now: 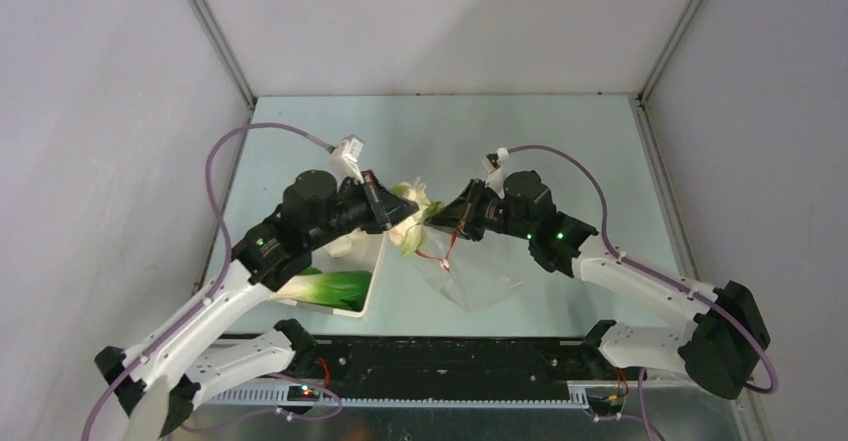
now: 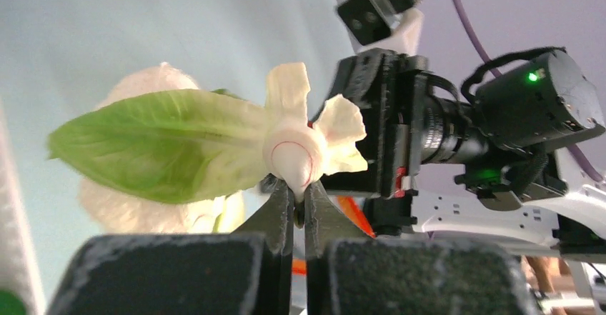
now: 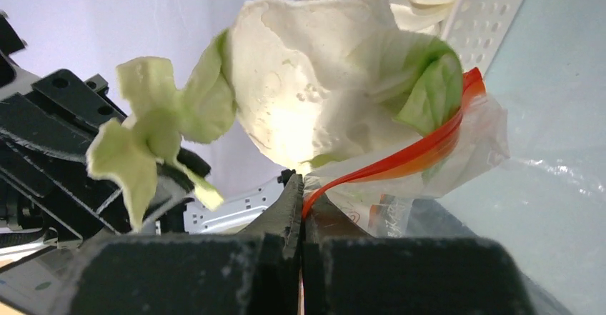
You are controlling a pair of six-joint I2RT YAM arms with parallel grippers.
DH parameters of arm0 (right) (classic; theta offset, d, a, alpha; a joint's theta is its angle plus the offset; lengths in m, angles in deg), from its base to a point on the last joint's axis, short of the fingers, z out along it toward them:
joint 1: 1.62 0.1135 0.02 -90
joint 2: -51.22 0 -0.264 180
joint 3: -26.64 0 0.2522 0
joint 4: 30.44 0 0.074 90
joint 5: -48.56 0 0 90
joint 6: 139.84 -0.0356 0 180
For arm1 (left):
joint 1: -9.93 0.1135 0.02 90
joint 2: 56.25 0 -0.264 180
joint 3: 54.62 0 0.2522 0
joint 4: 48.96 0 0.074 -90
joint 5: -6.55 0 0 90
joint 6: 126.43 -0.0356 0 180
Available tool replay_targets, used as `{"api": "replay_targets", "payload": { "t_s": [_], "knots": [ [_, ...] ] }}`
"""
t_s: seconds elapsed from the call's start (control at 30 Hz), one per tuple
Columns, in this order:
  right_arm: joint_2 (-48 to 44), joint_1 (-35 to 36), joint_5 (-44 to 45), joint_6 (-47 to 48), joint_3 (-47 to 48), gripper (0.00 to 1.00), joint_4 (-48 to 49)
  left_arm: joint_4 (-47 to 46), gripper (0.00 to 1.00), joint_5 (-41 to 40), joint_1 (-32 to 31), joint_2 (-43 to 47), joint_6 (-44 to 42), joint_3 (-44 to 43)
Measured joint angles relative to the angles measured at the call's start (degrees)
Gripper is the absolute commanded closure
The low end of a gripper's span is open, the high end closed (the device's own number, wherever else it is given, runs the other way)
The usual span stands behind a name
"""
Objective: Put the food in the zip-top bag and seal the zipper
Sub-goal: Place the fake vegetable in the bin.
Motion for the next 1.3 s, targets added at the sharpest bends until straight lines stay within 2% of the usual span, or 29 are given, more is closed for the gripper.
{"api": "replay_targets", "payload": {
  "t_s": [0.23, 0.4, 0.57, 0.87, 0.93, 1.0, 1.03, 1.07, 1.1, 1.13, 1.17, 1.2, 1.23, 1.3],
  "knots": [
    [-7.6, -0.8, 9.1, 4.0, 0.0, 1.00, -9.6, 9.9, 1.00, -14.8, 0.4, 8.9, -0.3, -0.9],
    [-13.2, -1.5, 16.9, 7.9, 0.0, 1.00, -16.6, 15.3, 1.00, -22.5, 2.0, 10.9, -0.3, -1.5],
    [-15.3, -2.1, 20.5, 11.1, 0.0, 1.00, -19.9, 15.9, 1.00, -23.4, 5.6, 9.4, -0.3, 0.9],
    [-12.9, -2.2, 20.2, 13.8, 0.0, 1.00, -20.8, 13.5, 0.98, -20.7, 10.9, 0.2, -0.5, 7.9],
    [-12.4, -2.2, 20.1, 14.0, 0.0, 1.00, -20.8, 13.7, 0.88, -20.8, 11.5, -0.9, -0.5, 8.4],
    [-11.9, -2.2, 19.9, 14.3, 0.0, 1.00, -20.8, 14.3, 0.70, -21.0, 12.0, -1.9, -0.4, 8.5],
    [-11.7, -2.2, 19.9, 14.4, 0.0, 1.00, -20.8, 14.5, 0.57, -21.1, 12.1, -2.3, -0.7, 8.6],
    [-11.4, -2.3, 19.6, 14.7, 0.0, 1.00, -20.7, 14.8, 0.50, -21.1, 12.2, -2.6, -0.8, 8.6],
    [-11.2, -2.3, 19.2, 14.8, 0.0, 1.00, -20.7, 15.2, 0.39, -21.2, 12.2, -2.8, -1.1, 8.6],
    [-11.0, -2.3, 18.8, 15.0, 0.0, 1.00, -20.7, 15.6, 0.33, -21.1, 12.2, -2.9, -1.4, 8.6],
    [-10.8, -2.3, 18.6, 15.1, 0.0, 1.00, -20.6, 16.1, 0.16, -21.1, 12.2, -3.0, -1.3, 8.6],
    [-10.6, -2.3, 18.3, 15.2, 0.0, 1.00, -20.6, 16.7, 0.08, -21.0, 12.2, -2.9, -1.3, 8.6],
    [-10.4, -2.3, 17.9, 15.3, 0.0, 1.00, -20.4, 17.4, 0.02, -21.0, 12.2, -2.8, -1.8, 8.6],
    [-10.0, -2.3, 17.4, 15.5, 0.0, 1.00, -20.2, 19.0, 0.01, -21.1, 12.2, -2.3, -1.5, 8.6]
  ]
}}
